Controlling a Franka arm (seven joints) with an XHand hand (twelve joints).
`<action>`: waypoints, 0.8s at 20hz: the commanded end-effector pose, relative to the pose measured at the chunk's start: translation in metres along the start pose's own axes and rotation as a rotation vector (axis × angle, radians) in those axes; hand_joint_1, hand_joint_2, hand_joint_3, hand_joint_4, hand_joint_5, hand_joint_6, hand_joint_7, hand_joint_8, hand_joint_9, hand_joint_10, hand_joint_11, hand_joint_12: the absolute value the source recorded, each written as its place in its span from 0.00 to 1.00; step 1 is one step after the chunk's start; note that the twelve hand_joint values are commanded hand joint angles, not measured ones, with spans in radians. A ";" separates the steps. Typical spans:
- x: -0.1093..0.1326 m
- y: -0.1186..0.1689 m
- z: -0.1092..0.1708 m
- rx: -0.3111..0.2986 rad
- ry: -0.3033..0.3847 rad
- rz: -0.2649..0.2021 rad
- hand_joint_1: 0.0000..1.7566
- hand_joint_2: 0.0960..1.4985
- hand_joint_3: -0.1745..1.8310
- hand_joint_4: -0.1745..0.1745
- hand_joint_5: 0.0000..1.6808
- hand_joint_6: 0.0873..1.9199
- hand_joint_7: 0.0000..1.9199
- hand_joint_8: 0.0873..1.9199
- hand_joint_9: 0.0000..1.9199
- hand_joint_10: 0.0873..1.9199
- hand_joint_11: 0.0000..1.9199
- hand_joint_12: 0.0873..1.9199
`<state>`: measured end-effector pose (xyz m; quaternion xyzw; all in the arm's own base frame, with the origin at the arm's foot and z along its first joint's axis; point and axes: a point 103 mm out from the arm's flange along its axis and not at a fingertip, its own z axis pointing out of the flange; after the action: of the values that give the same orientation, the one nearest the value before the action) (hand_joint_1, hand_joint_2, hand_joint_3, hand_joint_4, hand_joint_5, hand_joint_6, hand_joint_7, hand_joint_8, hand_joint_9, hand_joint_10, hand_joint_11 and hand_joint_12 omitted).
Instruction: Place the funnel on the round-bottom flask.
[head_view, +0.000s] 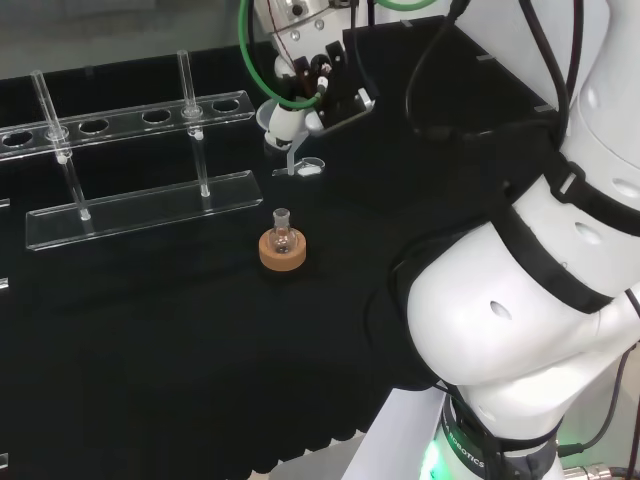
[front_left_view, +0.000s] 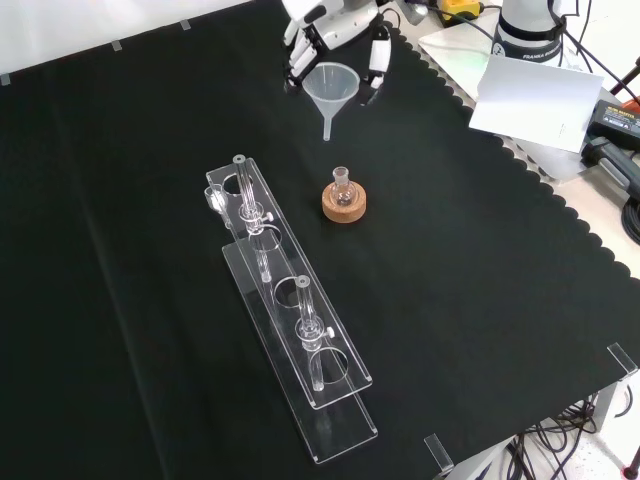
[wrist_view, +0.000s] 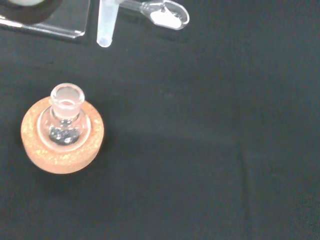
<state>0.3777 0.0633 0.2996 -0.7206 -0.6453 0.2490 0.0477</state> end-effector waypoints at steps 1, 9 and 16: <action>0.014 0.004 0.014 0.020 0.003 -0.021 0.47 0.50 0.35 0.44 0.44 0.32 0.38 0.33 0.50 0.19 0.36 0.60; 0.028 0.011 0.038 0.055 0.003 -0.041 0.47 0.50 0.35 0.44 0.45 0.32 0.38 0.33 0.50 0.19 0.36 0.60; 0.035 0.012 0.040 0.057 -0.004 -0.040 0.47 0.50 0.35 0.44 0.45 0.32 0.38 0.34 0.50 0.19 0.36 0.60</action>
<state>0.3729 0.0831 0.2509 -0.7058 -0.6512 0.2694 0.0724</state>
